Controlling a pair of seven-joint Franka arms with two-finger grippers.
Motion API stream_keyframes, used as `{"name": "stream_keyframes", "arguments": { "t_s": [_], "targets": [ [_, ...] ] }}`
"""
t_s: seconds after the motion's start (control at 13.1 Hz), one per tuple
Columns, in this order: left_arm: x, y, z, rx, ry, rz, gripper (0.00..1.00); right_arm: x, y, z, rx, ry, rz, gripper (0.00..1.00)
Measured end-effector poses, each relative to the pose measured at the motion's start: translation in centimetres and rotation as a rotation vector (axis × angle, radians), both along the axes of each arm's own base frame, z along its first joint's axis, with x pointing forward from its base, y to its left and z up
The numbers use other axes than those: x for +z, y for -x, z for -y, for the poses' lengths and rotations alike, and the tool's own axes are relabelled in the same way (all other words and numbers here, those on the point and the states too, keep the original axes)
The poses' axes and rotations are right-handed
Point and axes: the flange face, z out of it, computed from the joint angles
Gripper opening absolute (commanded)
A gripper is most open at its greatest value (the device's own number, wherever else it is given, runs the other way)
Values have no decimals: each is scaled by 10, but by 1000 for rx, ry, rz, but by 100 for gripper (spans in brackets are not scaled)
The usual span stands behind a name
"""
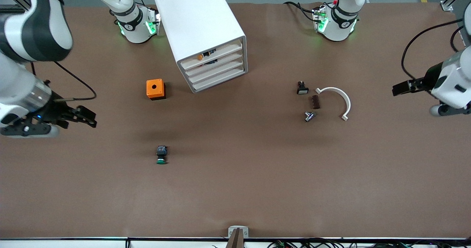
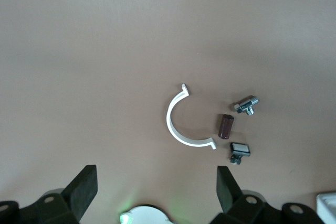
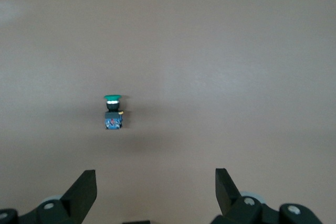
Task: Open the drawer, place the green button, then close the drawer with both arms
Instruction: 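Reach the right gripper to the green button while the left gripper approaches the cabinet, then grasp the green button with the right gripper while the left gripper nears the drawer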
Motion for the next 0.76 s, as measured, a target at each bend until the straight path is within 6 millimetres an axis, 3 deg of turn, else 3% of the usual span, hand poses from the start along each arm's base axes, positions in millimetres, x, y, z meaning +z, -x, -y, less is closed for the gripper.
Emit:
{"name": "stream_keyframes", "arguments": {
  "t_s": [0.15,0.38,0.76],
  "targets": [
    [-36,-11,18,96,-26,-53,100,-41,-17,-15,5,-2,3,100],
    [-81,-20,63,298,-81,-120,100,-103,-33,-26,-36,-26,-21,100],
    [-146,-6,166,661,-226,-227,99,-202,-46,-73,-146,-60,-26,100]
  ]
}}
